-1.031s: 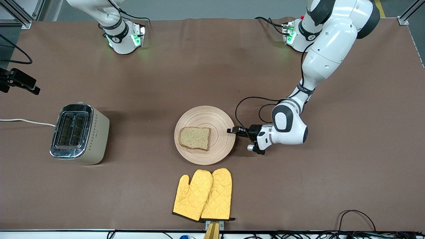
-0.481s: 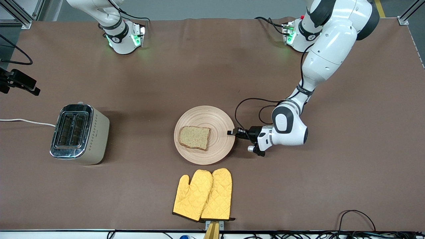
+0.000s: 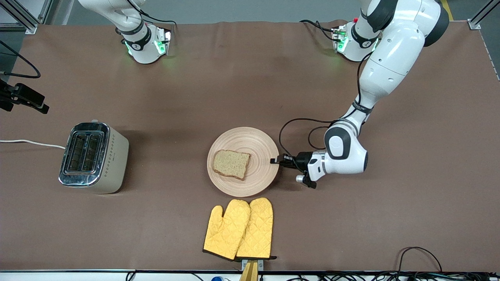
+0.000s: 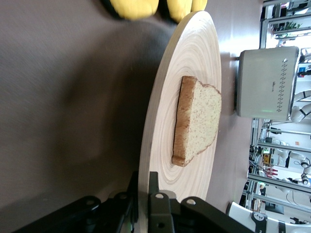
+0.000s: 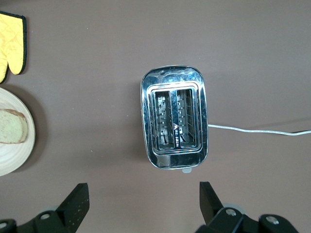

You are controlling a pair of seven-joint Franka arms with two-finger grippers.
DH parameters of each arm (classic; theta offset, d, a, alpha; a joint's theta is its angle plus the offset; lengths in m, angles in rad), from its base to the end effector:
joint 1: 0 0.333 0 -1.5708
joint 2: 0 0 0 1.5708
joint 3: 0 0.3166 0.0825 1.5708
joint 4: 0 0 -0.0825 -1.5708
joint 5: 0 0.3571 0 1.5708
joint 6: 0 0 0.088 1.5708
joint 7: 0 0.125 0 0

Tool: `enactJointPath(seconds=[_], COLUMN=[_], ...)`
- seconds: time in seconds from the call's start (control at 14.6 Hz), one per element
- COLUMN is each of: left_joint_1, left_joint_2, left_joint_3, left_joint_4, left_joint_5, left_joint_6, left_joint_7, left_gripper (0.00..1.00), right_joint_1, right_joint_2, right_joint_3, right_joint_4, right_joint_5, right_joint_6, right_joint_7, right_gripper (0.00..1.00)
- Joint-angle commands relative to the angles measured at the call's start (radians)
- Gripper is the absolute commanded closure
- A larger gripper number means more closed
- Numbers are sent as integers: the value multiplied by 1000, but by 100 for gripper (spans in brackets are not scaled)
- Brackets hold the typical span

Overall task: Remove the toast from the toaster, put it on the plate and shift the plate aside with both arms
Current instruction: 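Slide the plate with the left gripper away from the toaster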

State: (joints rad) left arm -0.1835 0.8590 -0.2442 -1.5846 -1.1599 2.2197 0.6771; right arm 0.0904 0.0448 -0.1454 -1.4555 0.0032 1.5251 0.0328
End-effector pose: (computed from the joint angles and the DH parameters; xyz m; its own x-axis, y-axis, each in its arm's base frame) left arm 0.6034 -0.2981 0.1542 0.9872 -0.1593 -0.0047 -0.0789 -0.5143 0.8540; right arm 0.5372 -0.0272 0.6305 0.9959 -0.0872 0.0254 -0.0873 -0.9962 0.0025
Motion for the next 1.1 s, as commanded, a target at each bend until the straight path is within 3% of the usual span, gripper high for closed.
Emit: enactJointPath(seconds=[0.0,0.21,0.62,1.03], left_joint_1=[82,179,464,662], left_joint_2=[-52,-89,-101,-71], left_joint_3=[-4,-3,-4,2], left_joint_4=[6,9,90,95], left_joint_5=[3,20,287,387], left_joint_6=[-121,-245,-448,-457], left_joint_7=[13,12,12,22], left_gripper=[100,100,100,100], right_joint_1=[5,6,9,12], right_joint_2=[-16,-16,-16,-16], right_joint_3=[4,6,4,4], right_joint_4=[-19,-20,-20,-17], right_joint_5=[-22,-22,-22,-22], right_joint_6=[13,21,21,21], right_joint_7=[2,2,2,2], right_gripper=[0,0,0,0])
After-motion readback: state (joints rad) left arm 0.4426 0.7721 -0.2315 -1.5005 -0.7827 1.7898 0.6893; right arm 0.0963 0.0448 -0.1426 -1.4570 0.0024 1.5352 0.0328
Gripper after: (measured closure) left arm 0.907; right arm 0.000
